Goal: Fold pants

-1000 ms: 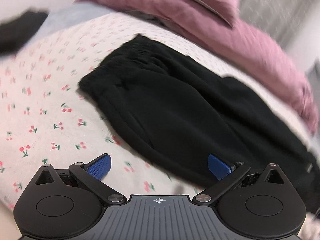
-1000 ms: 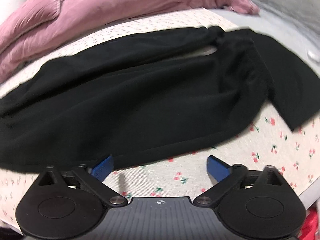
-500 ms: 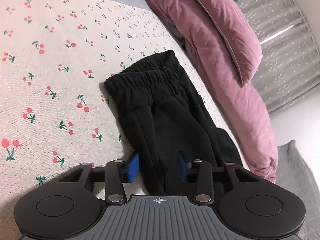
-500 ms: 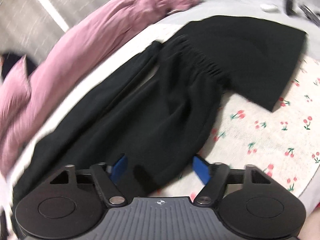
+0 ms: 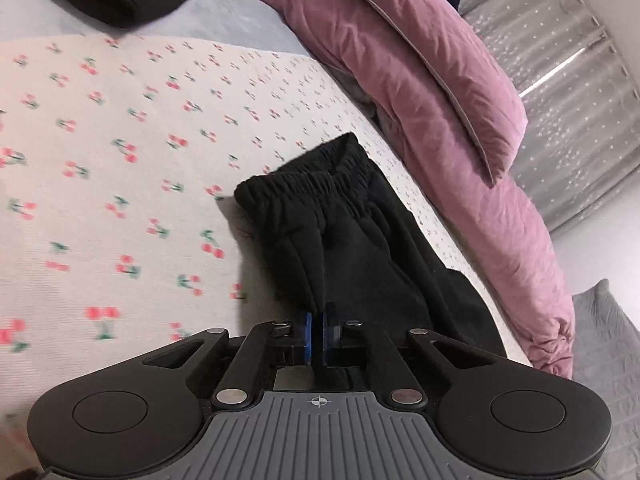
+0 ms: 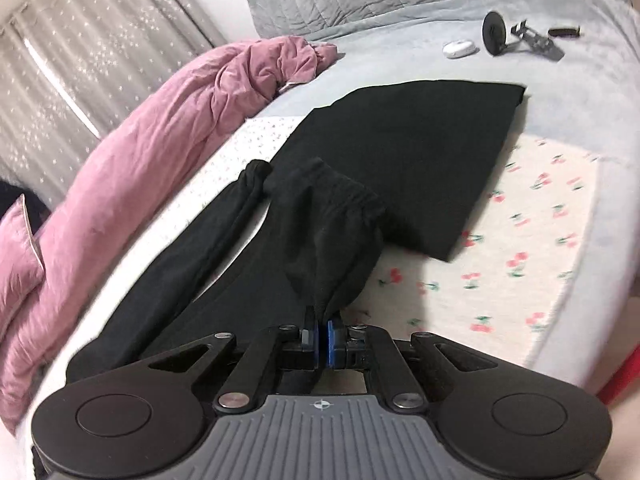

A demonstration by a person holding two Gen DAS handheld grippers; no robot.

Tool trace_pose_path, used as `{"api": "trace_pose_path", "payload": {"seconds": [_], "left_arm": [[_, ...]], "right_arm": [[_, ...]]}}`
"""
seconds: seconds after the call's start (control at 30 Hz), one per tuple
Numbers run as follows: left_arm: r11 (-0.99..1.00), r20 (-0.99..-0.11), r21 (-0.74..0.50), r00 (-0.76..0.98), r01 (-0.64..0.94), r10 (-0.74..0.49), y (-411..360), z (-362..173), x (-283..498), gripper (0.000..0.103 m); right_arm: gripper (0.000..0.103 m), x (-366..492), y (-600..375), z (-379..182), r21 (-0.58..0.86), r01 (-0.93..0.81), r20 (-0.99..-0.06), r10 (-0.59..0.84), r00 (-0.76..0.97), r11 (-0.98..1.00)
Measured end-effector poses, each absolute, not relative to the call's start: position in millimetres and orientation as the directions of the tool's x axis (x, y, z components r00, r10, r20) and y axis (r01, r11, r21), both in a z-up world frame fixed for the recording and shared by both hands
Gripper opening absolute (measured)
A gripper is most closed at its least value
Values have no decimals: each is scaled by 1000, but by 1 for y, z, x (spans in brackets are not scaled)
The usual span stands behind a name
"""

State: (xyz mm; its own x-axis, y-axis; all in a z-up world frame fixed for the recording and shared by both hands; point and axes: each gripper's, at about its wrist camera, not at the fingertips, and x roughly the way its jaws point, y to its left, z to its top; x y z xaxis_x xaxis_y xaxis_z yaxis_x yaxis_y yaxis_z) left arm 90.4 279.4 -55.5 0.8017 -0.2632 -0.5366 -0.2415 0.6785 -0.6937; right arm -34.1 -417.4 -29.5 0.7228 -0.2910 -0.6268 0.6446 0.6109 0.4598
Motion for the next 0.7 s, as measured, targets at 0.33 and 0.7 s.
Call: {"api": "trace_pose_path", "payload": {"seconds": [0.33,0.7], "left_arm": [[801,-670,-531,715,-276,-198,271,-63,78,8],[944,-622,-294,780,-153,-67,232,-24,43,71]], "right_arm": [[1,-51,-426,-62,363,681,-745,-241,622,636],[62,-65,-427,-14,250,643,-651,-366,665,724]]}}
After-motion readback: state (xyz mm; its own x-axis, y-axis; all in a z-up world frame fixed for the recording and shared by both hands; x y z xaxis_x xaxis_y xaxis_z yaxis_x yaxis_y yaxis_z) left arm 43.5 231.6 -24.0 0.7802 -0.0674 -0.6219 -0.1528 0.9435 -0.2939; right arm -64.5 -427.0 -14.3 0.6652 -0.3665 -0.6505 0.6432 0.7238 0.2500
